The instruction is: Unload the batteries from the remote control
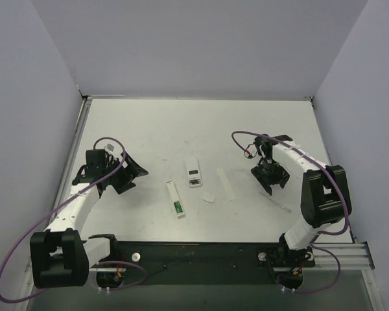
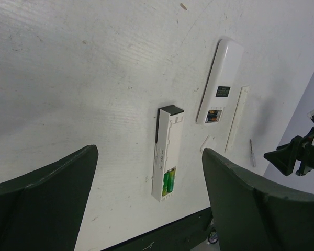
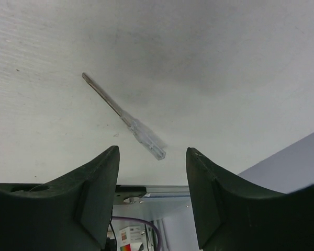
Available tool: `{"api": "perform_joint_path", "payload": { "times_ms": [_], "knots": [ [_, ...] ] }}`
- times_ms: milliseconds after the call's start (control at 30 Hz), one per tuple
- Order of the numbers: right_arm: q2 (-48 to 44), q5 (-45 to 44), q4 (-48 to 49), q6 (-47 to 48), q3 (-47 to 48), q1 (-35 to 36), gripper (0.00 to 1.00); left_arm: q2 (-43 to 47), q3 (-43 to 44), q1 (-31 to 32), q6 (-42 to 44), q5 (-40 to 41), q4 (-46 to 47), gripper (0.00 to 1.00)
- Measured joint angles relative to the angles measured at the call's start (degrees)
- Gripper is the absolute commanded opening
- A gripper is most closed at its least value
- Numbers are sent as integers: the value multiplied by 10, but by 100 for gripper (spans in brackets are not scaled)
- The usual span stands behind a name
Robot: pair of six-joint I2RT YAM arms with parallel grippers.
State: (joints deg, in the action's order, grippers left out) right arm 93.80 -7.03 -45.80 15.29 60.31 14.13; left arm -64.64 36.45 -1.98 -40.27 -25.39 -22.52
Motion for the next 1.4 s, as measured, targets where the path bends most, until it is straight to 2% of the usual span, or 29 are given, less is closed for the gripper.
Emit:
{"api": "perform_joint_path", "payload": {
  "times_ms": [367,767,867,1233,1300,1400],
  "knots": [
    [16,35,40,17,-51,-14,44,-8,0,-3,-1,-20,7,91],
    [61,38,54,17,-54,-29,39,-12,-1,-8,-1,-26,9,91],
    [64,38,48,17,-54,-28,35,-10,-1,-12,0,-26,9,91],
    [64,33,53,17,-55,-23,8,6,-1,-18,8,-41,10,90],
    [64,24,57,15,-56,-17,0,12,-1,-18,13,-45,9,89],
    [59,10,60,14,-63,0,0,27,-1,-18,21,-47,9,88]
  ]
}}
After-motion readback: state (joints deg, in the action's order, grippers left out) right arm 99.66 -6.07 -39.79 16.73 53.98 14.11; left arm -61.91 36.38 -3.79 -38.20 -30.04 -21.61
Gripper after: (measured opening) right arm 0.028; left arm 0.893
